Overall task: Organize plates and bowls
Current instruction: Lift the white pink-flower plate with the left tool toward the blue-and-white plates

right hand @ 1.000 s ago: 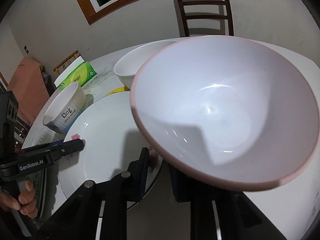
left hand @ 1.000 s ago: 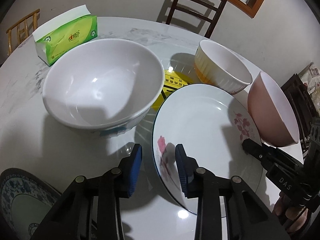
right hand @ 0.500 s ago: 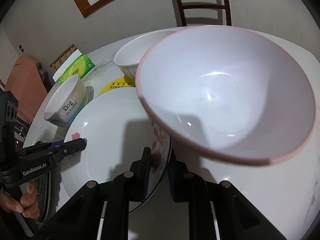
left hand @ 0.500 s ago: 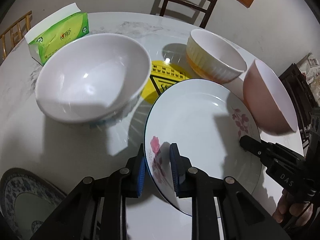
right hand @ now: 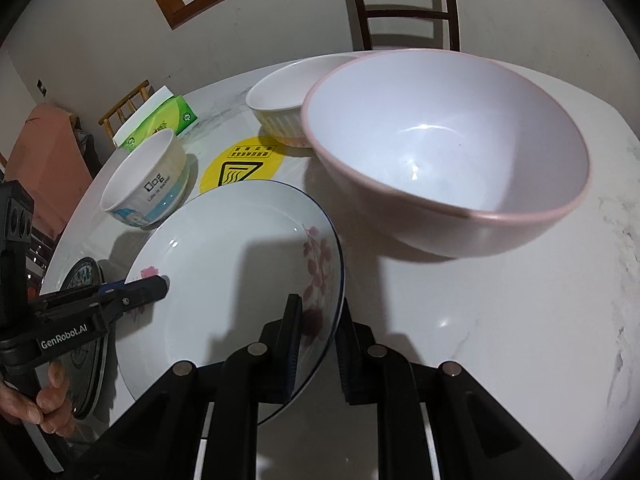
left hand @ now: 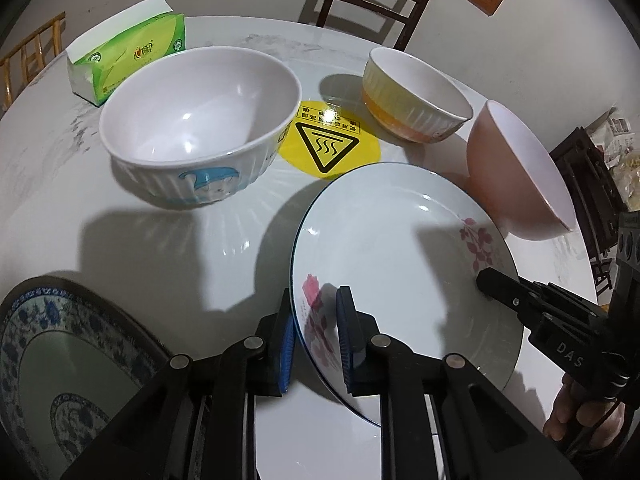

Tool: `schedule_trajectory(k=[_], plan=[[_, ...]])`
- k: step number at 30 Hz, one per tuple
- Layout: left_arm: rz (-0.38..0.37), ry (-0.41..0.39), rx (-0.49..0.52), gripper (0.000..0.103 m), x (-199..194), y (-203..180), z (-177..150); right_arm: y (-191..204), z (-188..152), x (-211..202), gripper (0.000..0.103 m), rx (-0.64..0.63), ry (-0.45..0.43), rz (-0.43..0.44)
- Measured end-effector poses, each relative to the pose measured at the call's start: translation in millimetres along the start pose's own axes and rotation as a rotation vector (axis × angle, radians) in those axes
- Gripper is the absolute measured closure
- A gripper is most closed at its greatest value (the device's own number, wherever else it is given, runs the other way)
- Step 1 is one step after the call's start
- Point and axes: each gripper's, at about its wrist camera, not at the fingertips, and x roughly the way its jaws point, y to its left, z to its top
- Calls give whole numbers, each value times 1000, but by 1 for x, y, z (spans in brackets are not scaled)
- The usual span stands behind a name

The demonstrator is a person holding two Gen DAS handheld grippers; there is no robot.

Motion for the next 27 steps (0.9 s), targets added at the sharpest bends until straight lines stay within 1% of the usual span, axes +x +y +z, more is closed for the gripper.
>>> schedule_trajectory(k=[9,13,20,27], plan=[[5,-18,2,87,-16,0,-13,13,-5,-9,87,-11,-12,4],[9,-30,-3,87,-23,3,-11,20,-6,-15,87,-24,-24,7],[16,-59,-20,87,-41,11,-17,36,-10,-27,87,-49,-45,17],[38,-94,-44,88,-66,26,-29,63,-10,-33,87,-84,-60,42]])
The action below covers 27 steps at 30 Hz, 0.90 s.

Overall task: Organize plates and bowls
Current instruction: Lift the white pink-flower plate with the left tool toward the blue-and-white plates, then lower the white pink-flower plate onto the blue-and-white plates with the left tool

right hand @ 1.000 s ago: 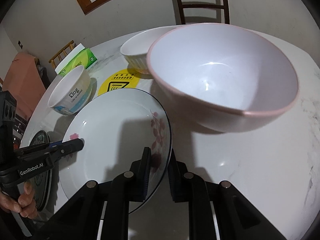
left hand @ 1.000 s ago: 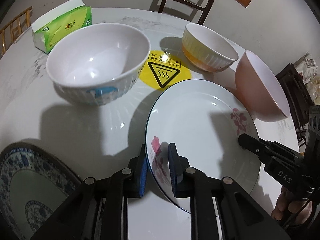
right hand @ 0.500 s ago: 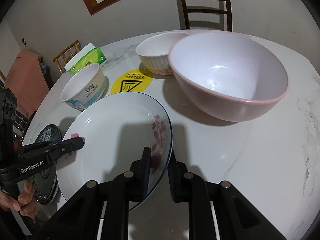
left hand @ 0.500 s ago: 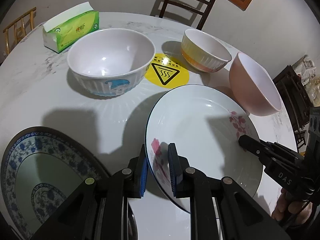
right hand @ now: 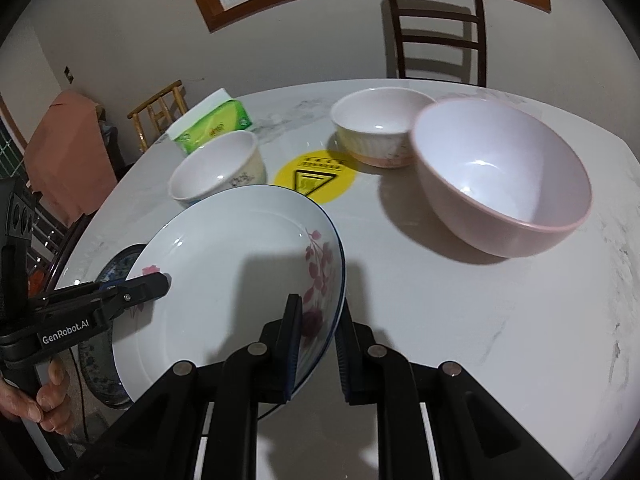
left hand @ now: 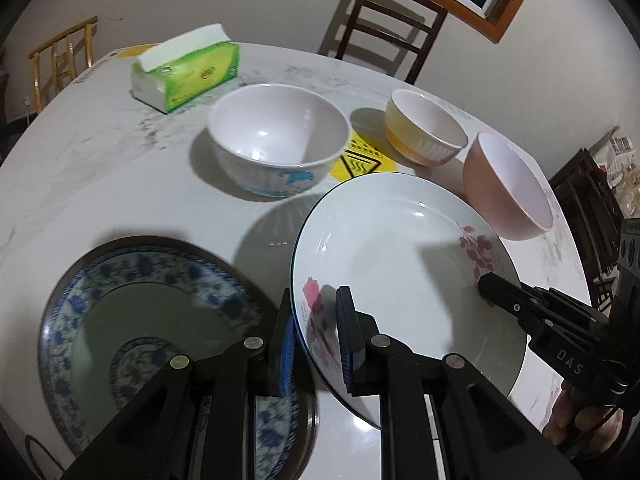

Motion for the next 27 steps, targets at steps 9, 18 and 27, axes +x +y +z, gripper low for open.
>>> schedule_trajectory(k=[9,18,27], plan=[[37,-39,-50,88,-31,34,-8,42,3,2,87,-45,-8,39],[71,-68,-89,88,-57,63,-20,79,1,2,87,-92,-7,76],[101,-79,-134,88,-76,92,-33,111,-3,8,87,-138,7,108]])
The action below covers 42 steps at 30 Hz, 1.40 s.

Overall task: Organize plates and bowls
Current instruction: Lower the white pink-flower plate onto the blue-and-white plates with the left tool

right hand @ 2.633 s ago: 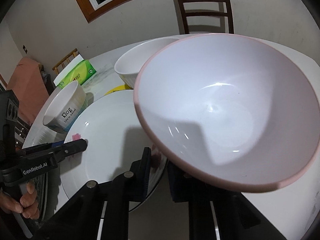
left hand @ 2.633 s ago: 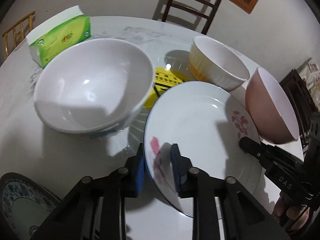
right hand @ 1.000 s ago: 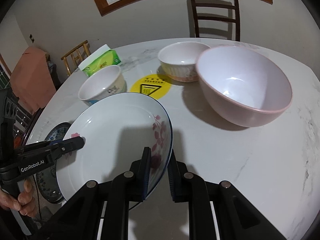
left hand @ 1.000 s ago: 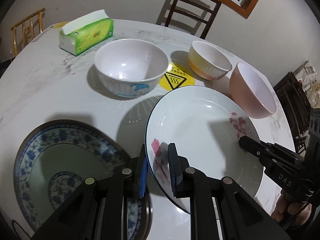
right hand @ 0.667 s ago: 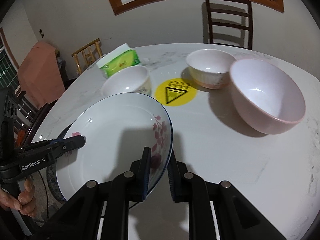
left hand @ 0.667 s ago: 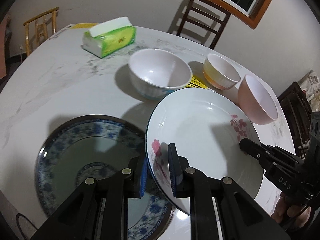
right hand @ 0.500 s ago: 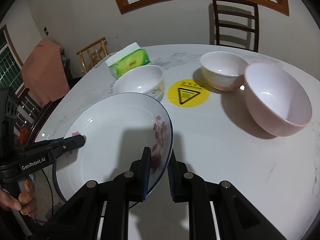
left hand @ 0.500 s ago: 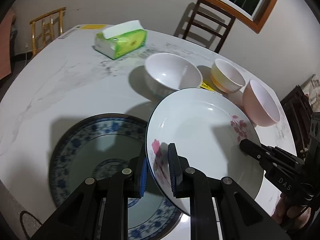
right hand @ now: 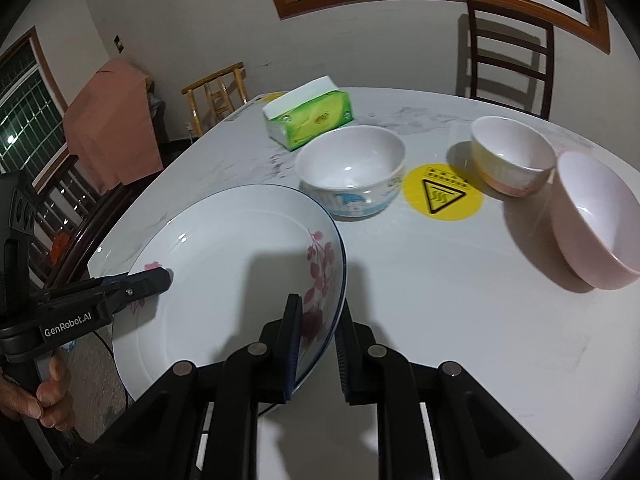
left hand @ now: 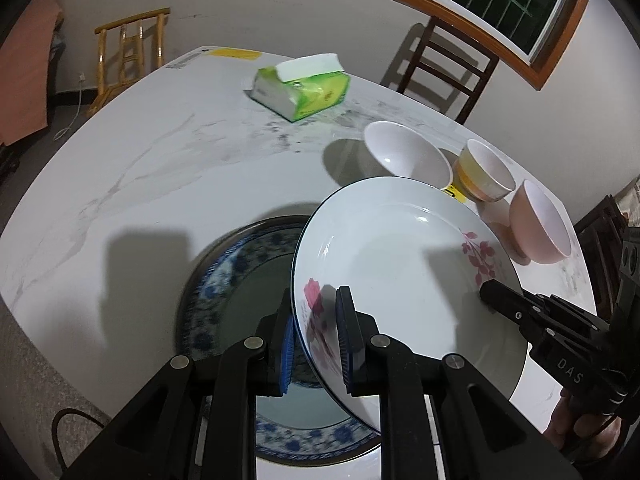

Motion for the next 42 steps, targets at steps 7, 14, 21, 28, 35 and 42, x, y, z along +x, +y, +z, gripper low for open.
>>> schedule_trajectory(k=[7,14,21,28,35,42], plan=[[22,-4,-39,88,-8,23,-5,20,1,9,87,-24,16,24],[41,4,-63,88,-9,40,-10,34,0,21,87,-35,40,41],[46,30,-78,88,-1,50,-14,37,-6,32,87,-32,73,39],[48,54,-93,87,11,55,-17,37,-9,41,87,-31,98,34],[53,75,-98,87,18,59,-18,37,-12,48,87,-26,118,39],[51,82,-96,87,22,60,-18,34,-12,52,87,-13,131,41]])
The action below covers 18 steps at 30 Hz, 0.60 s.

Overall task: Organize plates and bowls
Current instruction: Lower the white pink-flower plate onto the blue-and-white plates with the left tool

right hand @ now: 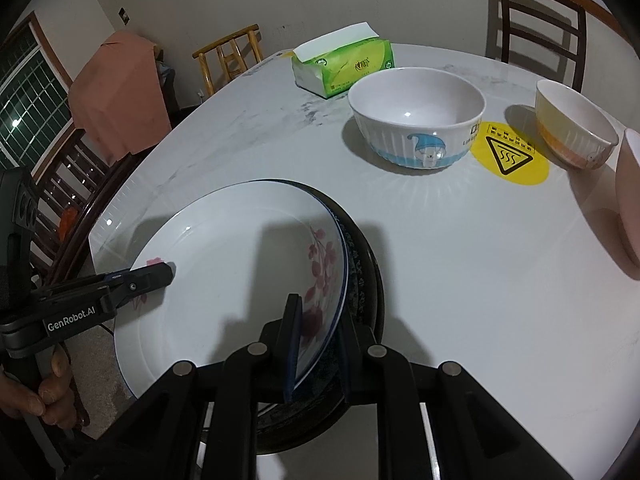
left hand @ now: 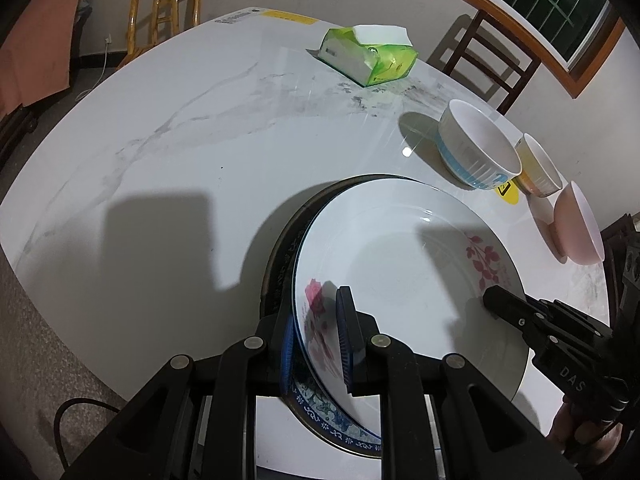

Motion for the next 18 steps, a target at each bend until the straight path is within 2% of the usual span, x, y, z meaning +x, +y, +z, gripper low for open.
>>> schedule_trajectory(k=[10,18], plan=[[9,9,1,87,1,-2,1,-2,1,2,85,19,17,14],[14,22,-12,86,3,-1,3,1,4,4,84,22,40,-9]])
